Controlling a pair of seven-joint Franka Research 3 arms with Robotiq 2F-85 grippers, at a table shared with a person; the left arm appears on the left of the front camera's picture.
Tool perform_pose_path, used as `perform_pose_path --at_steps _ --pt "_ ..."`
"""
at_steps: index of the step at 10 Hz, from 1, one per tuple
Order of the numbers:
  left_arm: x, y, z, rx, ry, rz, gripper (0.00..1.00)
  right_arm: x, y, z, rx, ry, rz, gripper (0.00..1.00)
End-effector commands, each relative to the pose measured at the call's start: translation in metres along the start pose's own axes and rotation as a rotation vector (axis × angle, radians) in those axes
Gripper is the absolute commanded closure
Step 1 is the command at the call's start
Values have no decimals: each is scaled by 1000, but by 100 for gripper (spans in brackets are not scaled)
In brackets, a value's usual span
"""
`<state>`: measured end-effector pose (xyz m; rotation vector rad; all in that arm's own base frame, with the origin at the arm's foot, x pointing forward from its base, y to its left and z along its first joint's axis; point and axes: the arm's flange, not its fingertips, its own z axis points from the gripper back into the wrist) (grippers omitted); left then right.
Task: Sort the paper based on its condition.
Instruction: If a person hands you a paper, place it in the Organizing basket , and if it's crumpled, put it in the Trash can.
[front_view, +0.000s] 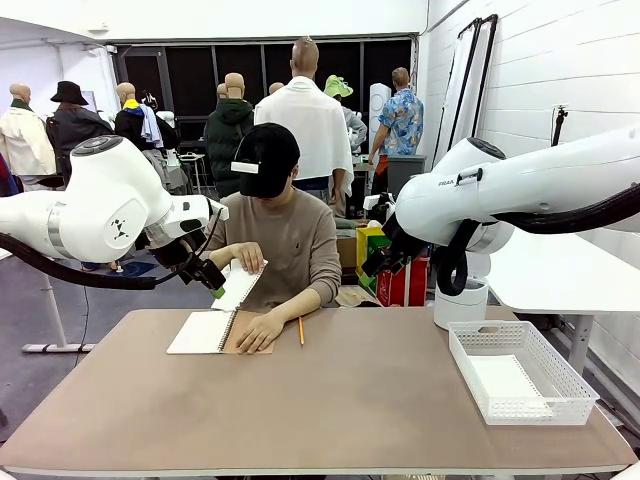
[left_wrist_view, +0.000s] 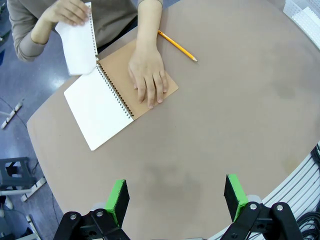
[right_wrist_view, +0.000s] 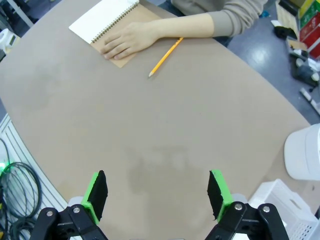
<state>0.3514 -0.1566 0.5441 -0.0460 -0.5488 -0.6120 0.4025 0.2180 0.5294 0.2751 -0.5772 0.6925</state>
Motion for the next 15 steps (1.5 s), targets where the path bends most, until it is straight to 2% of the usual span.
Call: perform_pose_path --at_steps 1,15 --pt "-1 2 0 5 2 -5 0 -2 -1 2 2 8 -9 0" --pt "-1 2 0 5 2 -5 0 -2 -1 2 2 8 -9 0"
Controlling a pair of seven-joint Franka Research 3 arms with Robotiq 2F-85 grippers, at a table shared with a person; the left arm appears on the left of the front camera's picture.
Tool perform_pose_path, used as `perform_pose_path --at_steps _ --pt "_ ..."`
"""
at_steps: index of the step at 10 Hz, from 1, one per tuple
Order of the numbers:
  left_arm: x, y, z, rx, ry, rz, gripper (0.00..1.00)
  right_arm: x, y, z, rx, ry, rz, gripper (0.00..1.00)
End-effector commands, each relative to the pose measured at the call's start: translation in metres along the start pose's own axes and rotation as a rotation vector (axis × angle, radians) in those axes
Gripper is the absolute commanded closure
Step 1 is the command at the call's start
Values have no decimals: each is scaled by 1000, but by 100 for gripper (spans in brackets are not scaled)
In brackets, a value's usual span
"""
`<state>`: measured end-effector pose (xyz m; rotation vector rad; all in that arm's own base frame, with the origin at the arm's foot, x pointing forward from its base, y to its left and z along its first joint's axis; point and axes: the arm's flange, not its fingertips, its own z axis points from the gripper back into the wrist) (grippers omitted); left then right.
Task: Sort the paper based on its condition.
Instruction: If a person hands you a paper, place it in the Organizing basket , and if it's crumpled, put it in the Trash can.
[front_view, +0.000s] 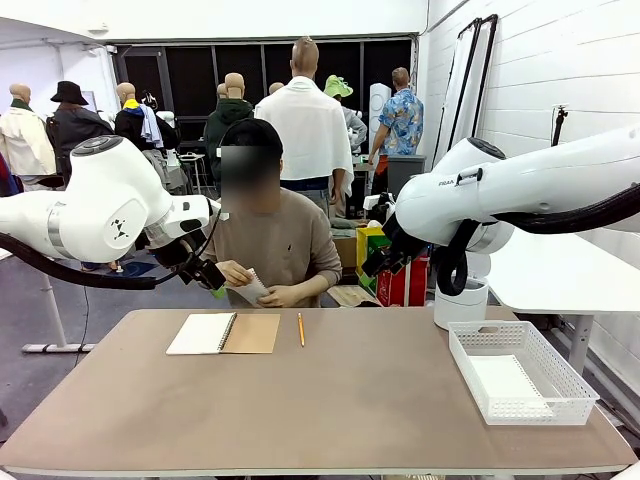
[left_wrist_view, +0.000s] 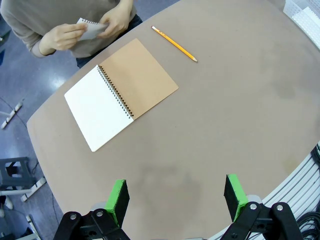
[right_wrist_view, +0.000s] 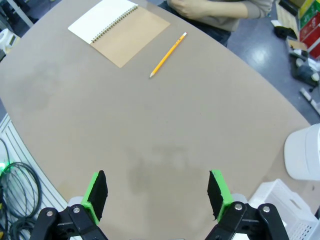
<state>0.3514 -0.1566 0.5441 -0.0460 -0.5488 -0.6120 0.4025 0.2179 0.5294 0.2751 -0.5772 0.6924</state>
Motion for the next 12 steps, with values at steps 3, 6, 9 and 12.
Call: perform_pose_path --at_steps 3,6,9,12 --pt "-1 2 0 5 2 -5 0 -2 -1 2 2 8 -9 0" --pt "-1 2 0 5 2 -5 0 -2 -1 2 2 8 -9 0" --pt "-1 2 0 5 2 -5 0 -2 -1 2 2 8 -9 0" --pt "-1 2 0 5 2 -5 0 -2 -1 2 2 8 -9 0"
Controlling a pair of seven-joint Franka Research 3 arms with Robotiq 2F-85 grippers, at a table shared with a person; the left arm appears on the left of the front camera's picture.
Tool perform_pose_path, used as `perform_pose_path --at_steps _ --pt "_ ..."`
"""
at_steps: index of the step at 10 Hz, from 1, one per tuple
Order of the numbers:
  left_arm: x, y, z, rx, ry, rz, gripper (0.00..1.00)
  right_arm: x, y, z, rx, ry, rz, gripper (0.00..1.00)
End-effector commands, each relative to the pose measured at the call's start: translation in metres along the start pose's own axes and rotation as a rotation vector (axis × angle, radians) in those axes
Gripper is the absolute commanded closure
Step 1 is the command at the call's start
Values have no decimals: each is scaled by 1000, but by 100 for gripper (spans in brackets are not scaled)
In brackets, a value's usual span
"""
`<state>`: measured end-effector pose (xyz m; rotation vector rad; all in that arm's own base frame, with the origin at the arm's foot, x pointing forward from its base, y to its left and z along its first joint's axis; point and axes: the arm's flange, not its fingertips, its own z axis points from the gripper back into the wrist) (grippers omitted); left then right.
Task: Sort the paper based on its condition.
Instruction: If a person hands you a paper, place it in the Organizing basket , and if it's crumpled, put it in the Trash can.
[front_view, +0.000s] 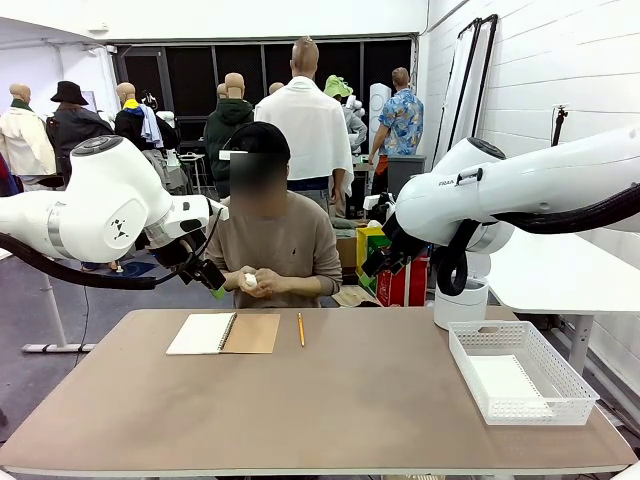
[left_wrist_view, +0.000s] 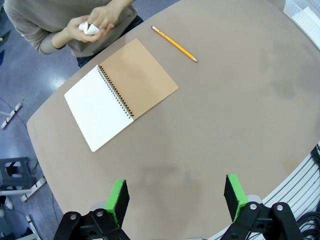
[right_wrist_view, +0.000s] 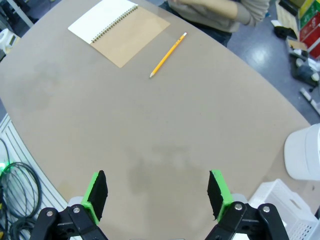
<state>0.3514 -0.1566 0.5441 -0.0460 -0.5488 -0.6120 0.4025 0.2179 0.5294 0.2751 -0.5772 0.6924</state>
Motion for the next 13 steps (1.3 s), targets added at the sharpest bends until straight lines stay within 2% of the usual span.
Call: perform_pose_path --at_steps 1,13 --pt "-1 2 0 5 2 -5 0 -2 -1 2 2 8 -9 0" --pt "-1 2 0 5 2 -5 0 -2 -1 2 2 8 -9 0"
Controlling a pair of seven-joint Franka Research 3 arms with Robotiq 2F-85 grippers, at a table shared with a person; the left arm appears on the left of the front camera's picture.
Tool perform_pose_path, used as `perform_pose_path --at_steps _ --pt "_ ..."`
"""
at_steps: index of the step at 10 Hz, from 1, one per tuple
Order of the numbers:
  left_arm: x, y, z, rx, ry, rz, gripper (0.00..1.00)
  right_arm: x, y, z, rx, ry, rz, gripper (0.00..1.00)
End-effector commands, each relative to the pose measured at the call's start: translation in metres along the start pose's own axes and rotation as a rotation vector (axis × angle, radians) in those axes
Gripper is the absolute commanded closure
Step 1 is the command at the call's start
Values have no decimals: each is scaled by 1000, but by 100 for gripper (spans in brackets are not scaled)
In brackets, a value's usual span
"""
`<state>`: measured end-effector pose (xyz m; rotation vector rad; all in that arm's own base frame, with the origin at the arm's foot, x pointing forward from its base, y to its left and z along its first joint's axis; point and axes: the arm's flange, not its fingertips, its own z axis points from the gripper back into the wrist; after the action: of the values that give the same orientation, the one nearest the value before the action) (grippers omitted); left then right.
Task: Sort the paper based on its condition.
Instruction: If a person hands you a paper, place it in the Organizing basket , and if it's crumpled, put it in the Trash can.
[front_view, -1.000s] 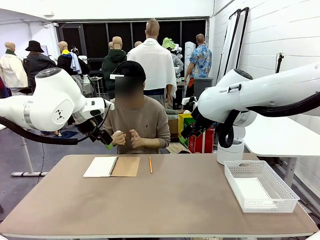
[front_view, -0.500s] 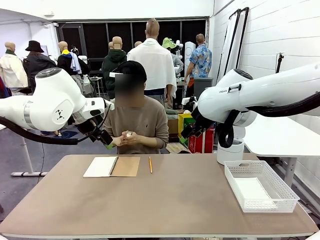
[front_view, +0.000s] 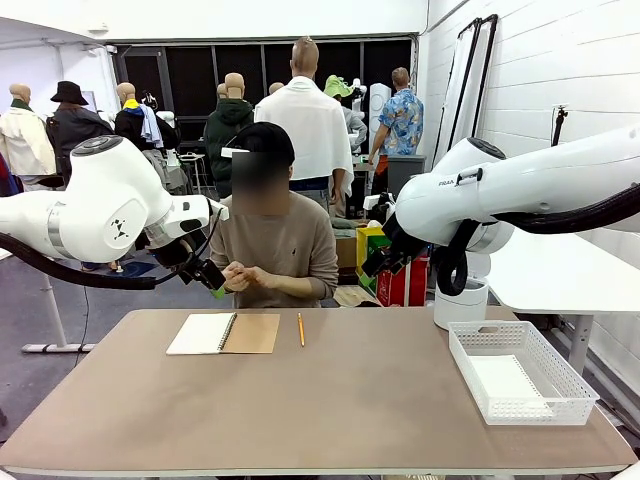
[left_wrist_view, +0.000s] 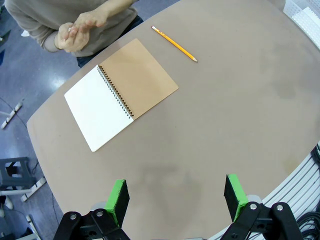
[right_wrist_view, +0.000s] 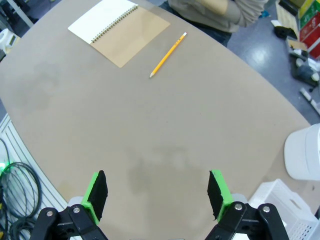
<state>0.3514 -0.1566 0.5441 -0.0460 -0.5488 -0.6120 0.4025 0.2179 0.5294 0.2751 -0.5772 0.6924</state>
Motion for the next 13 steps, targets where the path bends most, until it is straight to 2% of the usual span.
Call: perform_pose_path --at_steps 1,13 --pt "-1 2 0 5 2 -5 0 -2 -1 2 2 8 -9 0" --pt "-1 2 0 5 2 -5 0 -2 -1 2 2 8 -9 0"
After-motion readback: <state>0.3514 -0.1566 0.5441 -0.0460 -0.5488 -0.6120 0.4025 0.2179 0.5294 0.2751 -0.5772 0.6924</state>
